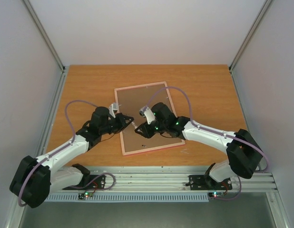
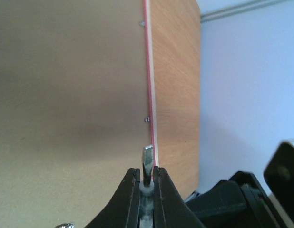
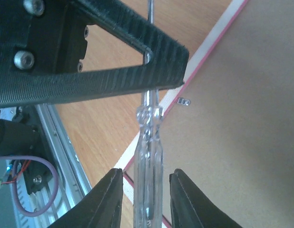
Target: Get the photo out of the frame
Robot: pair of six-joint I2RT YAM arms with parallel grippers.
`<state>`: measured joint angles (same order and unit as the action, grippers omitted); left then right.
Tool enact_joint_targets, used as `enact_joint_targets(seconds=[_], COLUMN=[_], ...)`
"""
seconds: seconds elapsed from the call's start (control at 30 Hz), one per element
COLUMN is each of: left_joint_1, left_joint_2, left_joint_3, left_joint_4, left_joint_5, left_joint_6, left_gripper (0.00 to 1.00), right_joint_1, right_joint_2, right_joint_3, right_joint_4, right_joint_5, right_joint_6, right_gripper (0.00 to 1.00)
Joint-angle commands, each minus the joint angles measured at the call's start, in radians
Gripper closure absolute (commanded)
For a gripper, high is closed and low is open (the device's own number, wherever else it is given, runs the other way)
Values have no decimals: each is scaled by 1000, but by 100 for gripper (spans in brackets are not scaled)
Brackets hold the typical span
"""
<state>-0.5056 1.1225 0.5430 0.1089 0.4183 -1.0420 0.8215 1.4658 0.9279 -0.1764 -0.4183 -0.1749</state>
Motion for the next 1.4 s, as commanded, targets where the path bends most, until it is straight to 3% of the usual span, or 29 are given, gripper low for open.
enact_joint_targets(seconds=[0.0, 0.27, 0.6, 0.73, 0.9, 1.13, 1.37], left_joint_1=[-2, -2, -2, -2, -2, 4, 18], left_joint_2=[-74, -130, -119, -113, -122, -190, -229], left_joint_3=[-49, -110, -126, -127, -142, -109, -53], left_joint_4=[9, 65, 101, 109, 97, -151, -419], left_joint_5=[-106, -122, -104, -93, -105, -220, -319], left_joint_6=[-151, -304, -346, -349, -345, -183, 51], left_gripper=[100, 100, 100, 100, 99, 66, 52], right_joint_1=[52, 67, 71, 71, 71, 70, 68], right_joint_2=[-5, -9, 12, 22, 22, 32, 78], right_joint_3=[-32, -101, -112, -111, -86, 22, 112], right_joint_4=[83, 241, 333, 354, 309, 24, -189], right_joint_5=[87, 99, 108, 110, 105, 107, 116], right_joint_6=[-30, -15, 3, 6, -1, -74, -137], right_gripper=[69, 69, 71, 79, 98, 99, 99])
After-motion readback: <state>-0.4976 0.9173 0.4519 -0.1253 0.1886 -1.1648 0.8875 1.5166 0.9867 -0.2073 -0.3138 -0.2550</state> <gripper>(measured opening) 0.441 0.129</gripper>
